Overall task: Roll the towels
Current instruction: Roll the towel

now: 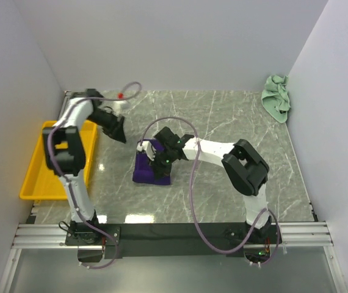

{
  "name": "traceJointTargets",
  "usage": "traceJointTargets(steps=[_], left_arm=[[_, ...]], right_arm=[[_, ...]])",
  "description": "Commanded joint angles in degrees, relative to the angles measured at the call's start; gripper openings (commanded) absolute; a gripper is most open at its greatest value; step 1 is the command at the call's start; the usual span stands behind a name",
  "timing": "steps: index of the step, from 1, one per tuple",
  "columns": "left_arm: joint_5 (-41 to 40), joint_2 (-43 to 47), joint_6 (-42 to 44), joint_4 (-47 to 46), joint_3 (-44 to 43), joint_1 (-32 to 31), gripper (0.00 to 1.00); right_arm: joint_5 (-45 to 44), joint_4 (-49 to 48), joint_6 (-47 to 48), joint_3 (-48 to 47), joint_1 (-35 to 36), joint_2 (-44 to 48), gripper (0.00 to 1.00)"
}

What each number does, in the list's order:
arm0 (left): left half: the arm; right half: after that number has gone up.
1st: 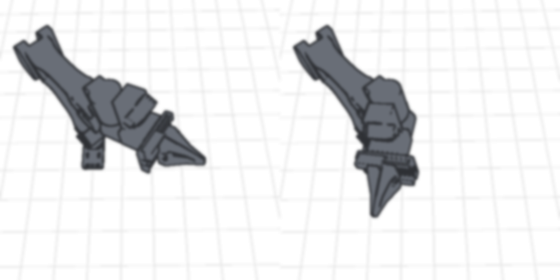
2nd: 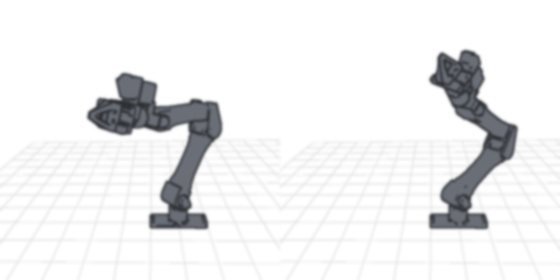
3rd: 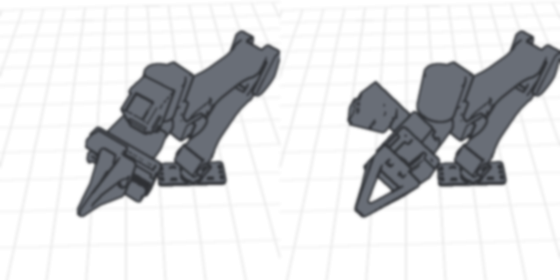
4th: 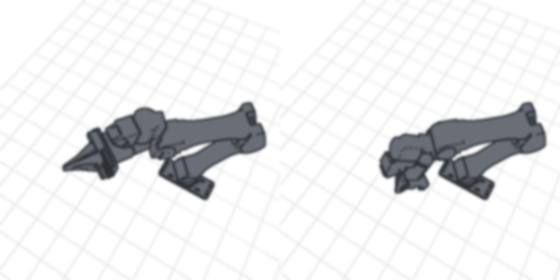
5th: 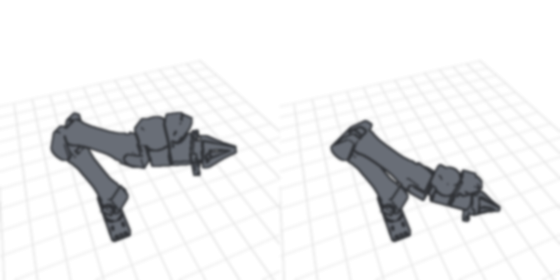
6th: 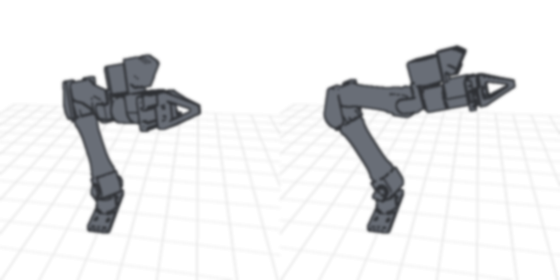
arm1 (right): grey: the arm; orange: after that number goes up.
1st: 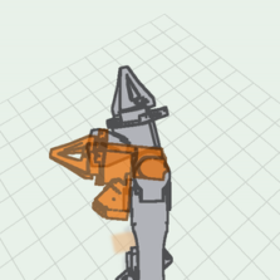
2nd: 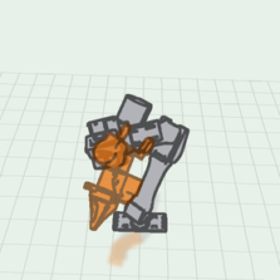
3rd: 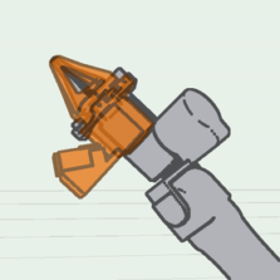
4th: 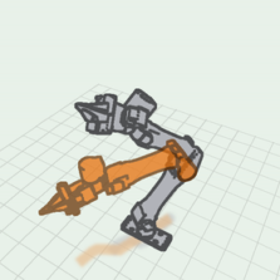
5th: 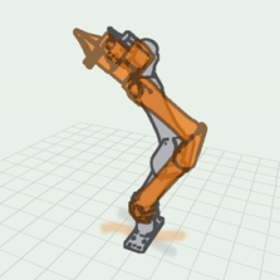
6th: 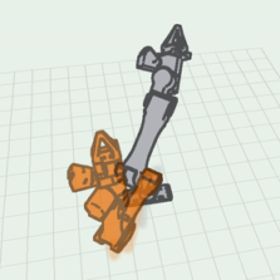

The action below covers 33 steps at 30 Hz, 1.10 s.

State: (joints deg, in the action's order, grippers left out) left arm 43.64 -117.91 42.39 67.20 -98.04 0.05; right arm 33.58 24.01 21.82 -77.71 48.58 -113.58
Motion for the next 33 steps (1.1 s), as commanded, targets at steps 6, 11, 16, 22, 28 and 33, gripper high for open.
traceJointTargets(steps=[6,11,16,22,28,33], left_arm=[[-3.2,34.3,0.7,-16.5,18.6,2.5,0.85],[-4.3,47.4,-10.5,-23.7,29.0,1.8,0.99],[3.1,50.5,-3.5,-15.8,33.8,0.2,0.99],[-9.5,53.8,-1.5,-24.6,45.8,-15.5,0.99],[-18.9,54.9,3.5,-37.7,54.9,-27.7,0.87],[-22.5,51.1,6.7,-45.6,59.3,-32.6,0.71]], right_arm=[[14.5,16.4,-8.2,-11.2,-5.9,-15.8,0.0],[18.1,21.1,-6.9,-16.0,-7.2,-20.8,0.0],[20.1,26.3,-4.7,-20.3,-7.5,-26.5,0.0],[22.7,28.9,-5.6,-24.6,-8.6,-31.2,0.0],[23.5,29.0,-7.1,-27.7,-9.3,-34.2,0.0],[23.5,30.6,-6.4,-29.5,-9.4,-36.0,0.0]])
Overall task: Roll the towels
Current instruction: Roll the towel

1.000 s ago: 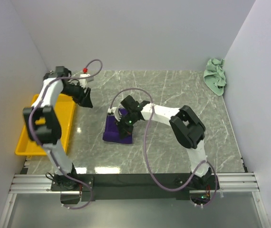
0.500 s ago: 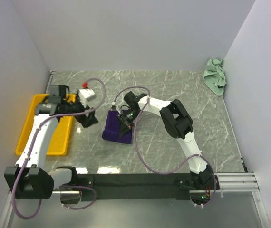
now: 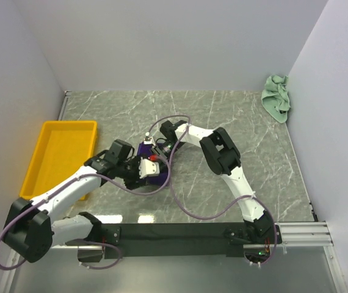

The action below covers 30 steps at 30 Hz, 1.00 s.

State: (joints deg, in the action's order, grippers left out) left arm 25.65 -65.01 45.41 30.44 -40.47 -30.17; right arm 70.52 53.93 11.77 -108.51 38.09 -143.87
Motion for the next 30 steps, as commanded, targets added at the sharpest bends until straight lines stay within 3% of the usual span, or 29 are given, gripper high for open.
traceJointTargets(steps=[1,8,10,11,13,14,17,18,22,27,30], left_arm=[[-5.1,-2.6,3.9,-10.3,2.3,-3.0,0.69],[-7.4,-8.1,3.6,-16.0,5.9,-3.9,0.66],[-7.0,-8.9,3.9,-15.9,6.5,-4.3,0.59],[-6.8,-9.6,3.9,-15.6,6.5,-4.4,0.53],[-6.3,-10.1,3.7,-13.0,6.0,-4.6,0.33],[-5.8,-10.7,3.9,-11.6,5.7,-4.5,0.18],[-5.8,-12.1,4.5,-5.4,4.2,-4.6,0.07],[-6.1,-12.6,4.2,-3.0,3.9,-4.5,0.01],[-3.3,-14.2,5.0,3.3,2.1,-4.2,0.01],[1.6,-18.5,3.5,8.8,-2.8,-2.9,0.01],[4.8,-22.9,3.1,12.6,-7.0,-1.6,0.01]], right_arm=[[-13.7,0.6,3.8,1.2,1.2,-5.7,0.0],[-14.5,1.5,4.1,-0.5,1.1,-6.0,0.0],[-14.8,1.9,3.9,-0.9,1.1,-6.1,0.0],[-14.8,1.9,3.9,-1.0,1.2,-6.0,0.0],[-15.6,1.7,3.3,-1.0,1.0,-5.3,0.02],[-15.9,1.6,3.1,-0.7,0.8,-4.8,0.05],[-15.9,1.4,2.2,-0.6,0.1,-1.6,0.22],[-15.9,1.0,1.2,-0.7,-0.8,0.7,0.33],[-17.4,0.3,-0.5,-1.8,-3.3,6.3,0.53],[-24.2,2.7,3.1,-1.8,-6.5,13.8,0.59],[-30.0,-0.3,4.8,4.3,-8.6,21.7,0.6]])
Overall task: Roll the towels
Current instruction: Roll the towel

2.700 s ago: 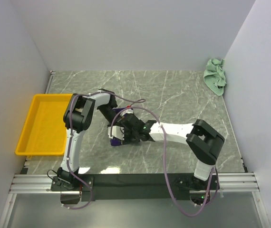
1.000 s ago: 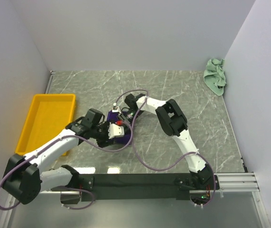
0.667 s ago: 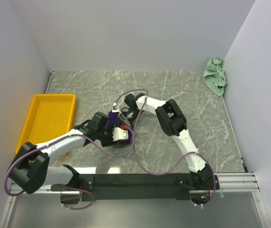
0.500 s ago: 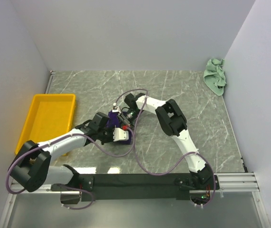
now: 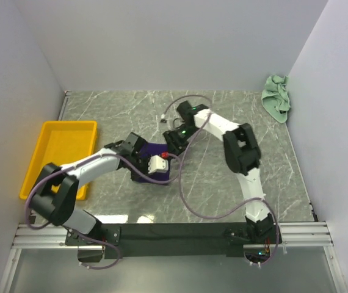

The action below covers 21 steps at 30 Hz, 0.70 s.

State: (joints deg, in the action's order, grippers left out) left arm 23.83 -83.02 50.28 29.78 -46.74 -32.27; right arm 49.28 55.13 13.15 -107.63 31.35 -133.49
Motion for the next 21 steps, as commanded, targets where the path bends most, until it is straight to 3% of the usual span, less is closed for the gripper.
traceJointTargets(steps=[1,8,14,18,21], left_arm=[[7.7,-7.3,-1.6,14.0,-2.9,1.0,0.01],[13.4,-21.6,-0.3,22.1,-15.6,7.2,0.01],[14.7,-35.3,0.3,28.5,-29.3,11.8,0.04],[16.4,-43.2,0.5,34.0,-38.1,13.6,0.06],[16.3,-47.0,0.5,36.4,-42.2,14.0,0.08]], right_arm=[[-9.8,-2.4,3.8,7.3,-3.3,13.7,0.6],[-15.0,-10.5,5.3,23.0,-8.5,35.5,0.6],[-14.8,-14.5,6.4,35.3,-8.7,47.9,0.6],[-16.9,-18.2,7.2,38.8,-5.3,50.0,0.6],[-23.2,-21.7,8.4,38.7,-0.4,48.0,0.59]])
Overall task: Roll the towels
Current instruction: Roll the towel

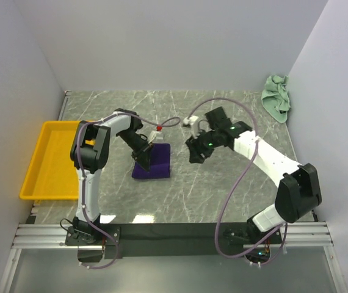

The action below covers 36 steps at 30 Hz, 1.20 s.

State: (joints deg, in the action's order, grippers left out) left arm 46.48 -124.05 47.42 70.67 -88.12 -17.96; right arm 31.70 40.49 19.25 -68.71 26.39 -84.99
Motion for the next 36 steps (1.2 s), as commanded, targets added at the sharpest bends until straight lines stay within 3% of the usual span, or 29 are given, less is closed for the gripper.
traceJointTargets(steps=[1,11,19,22,24,25,26,29,36], left_arm=[[-6.7,-7.1,3.5,-4.2,-1.9,-0.3,0.08],[-8.8,-10.7,0.8,-4.6,-3.9,-0.1,0.15],[-6.9,-12.6,-0.5,-3.6,-8.0,0.6,0.2],[-6.7,-12.9,-0.4,-3.4,-9.0,0.6,0.21],[-6.2,-12.8,-0.6,-3.3,-9.4,0.7,0.23],[-5.7,-12.4,-0.7,-3.4,-9.4,0.8,0.23],[-5.4,-12.3,-0.9,-3.3,-9.4,1.1,0.25],[-4.2,-10.2,-1.2,-3.2,-8.9,1.9,0.3],[0.3,2.9,-4.6,-10.1,-1.4,8.0,0.41]], right_arm=[[-7.3,-8.1,2.8,-0.7,8.6,-1.2,0.59],[-18.4,-18.3,11.1,-6.8,24.7,-15.8,0.57],[-24.3,-23.3,17.2,-5.9,30.1,-22.3,0.55],[-25.6,-24.0,18.3,-6.0,30.2,-25.7,0.48],[-25.4,-23.4,18.7,-6.0,30.0,-27.6,0.37],[-24.8,-22.9,18.8,-5.8,29.9,-27.9,0.31],[-24.1,-21.3,19.2,-6.0,29.8,-28.7,0.17],[-19.1,-17.0,19.3,-7.2,28.5,-29.8,0.0],[-8.0,-0.4,20.1,-11.0,23.6,-30.9,0.0]])
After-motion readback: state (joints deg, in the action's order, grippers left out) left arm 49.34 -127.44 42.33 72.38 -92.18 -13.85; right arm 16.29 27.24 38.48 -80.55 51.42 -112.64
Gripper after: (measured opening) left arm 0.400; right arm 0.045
